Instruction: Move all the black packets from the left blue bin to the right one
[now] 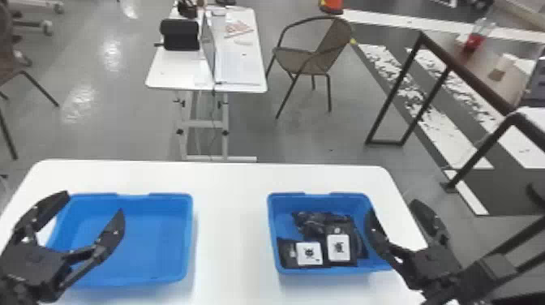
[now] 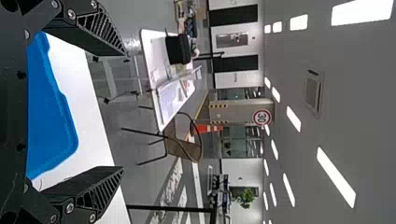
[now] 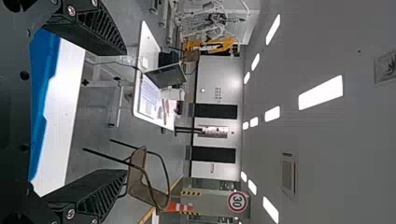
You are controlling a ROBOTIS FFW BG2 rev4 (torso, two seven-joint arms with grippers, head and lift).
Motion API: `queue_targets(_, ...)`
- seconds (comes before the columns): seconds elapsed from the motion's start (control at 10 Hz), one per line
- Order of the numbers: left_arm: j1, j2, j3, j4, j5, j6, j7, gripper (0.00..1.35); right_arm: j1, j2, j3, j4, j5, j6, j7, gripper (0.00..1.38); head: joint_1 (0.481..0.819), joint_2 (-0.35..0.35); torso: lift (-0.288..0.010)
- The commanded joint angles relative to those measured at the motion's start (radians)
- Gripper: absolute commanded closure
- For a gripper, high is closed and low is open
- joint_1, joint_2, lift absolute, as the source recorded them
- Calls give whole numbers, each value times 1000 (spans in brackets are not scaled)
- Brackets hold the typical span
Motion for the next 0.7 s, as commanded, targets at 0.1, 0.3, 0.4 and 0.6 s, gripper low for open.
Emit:
queue_targets(0.1,85,-3,4,11,53,-114,90,87,95,2,61,-7,-7,-49,-68,125,695,-123,0)
queue_targets(0.3,139,-3,-2,6,85,-111,131,9,137,2,62,-30,-9,-51,-70,128,695,-85,0)
queue_targets(0.4,148,-3,-11,6,88,-111,148,9,154,2,62,-36,-12,-51,-76,128,695,-79,0)
queue_targets(0.6,148,-3,-17,8,93,-105,153,9,160,2,62,-44,-14,-51,-79,128,695,-84,0)
